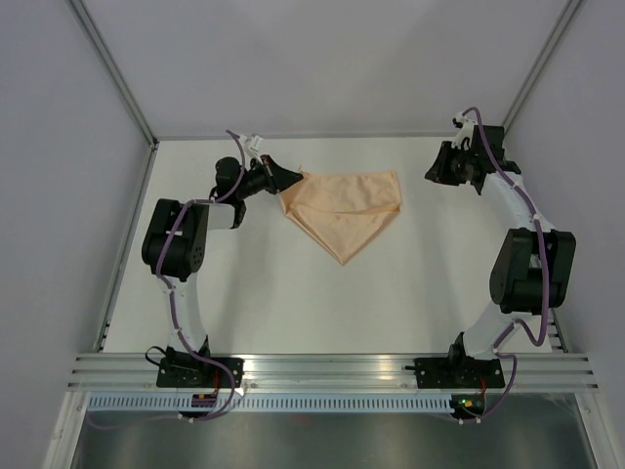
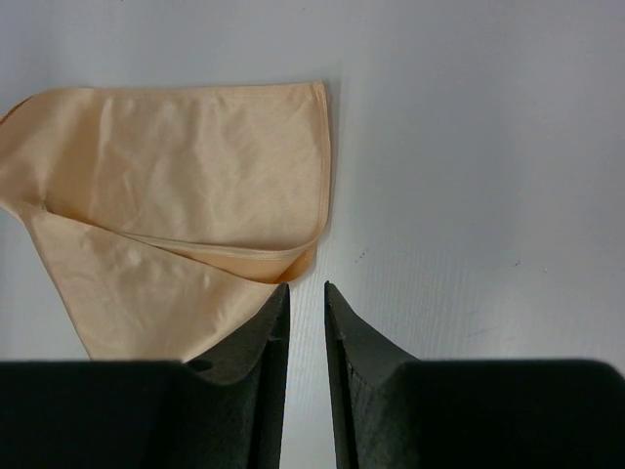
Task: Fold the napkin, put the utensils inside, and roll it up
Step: Fold the napkin
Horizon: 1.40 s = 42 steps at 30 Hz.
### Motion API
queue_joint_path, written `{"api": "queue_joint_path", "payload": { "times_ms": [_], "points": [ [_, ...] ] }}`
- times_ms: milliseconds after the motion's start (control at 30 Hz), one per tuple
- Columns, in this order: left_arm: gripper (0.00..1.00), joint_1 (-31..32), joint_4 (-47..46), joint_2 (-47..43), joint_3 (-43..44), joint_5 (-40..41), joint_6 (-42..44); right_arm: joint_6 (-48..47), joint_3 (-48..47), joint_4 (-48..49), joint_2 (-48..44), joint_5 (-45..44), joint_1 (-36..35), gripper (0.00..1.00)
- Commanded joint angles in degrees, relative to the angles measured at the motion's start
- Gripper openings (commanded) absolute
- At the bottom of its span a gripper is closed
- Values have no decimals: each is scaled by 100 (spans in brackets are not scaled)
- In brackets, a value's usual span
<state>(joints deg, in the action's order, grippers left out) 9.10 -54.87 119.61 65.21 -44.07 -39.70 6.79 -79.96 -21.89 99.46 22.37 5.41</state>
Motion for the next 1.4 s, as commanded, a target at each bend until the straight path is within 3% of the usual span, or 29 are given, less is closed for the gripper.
{"api": "queue_joint_path", "payload": {
  "times_ms": [0, 433, 700, 1367],
  "points": [
    [5, 363, 737, -474, 185, -690, 1121, -37, -28, -44, -85, -75, -66, 26],
    [2, 1471, 2788, -782, 211, -603, 3371, -134, -46, -96, -50, -163, -321, 26],
    [3, 1849, 3877, -738, 220, -32, 4277, -248, -98, -158, 21, -277, -506, 26],
    [4, 2377, 4151, -711, -237, 1041, 4937, -450, -248, -307, 320, -629, -1165, 25]
  ]
}}
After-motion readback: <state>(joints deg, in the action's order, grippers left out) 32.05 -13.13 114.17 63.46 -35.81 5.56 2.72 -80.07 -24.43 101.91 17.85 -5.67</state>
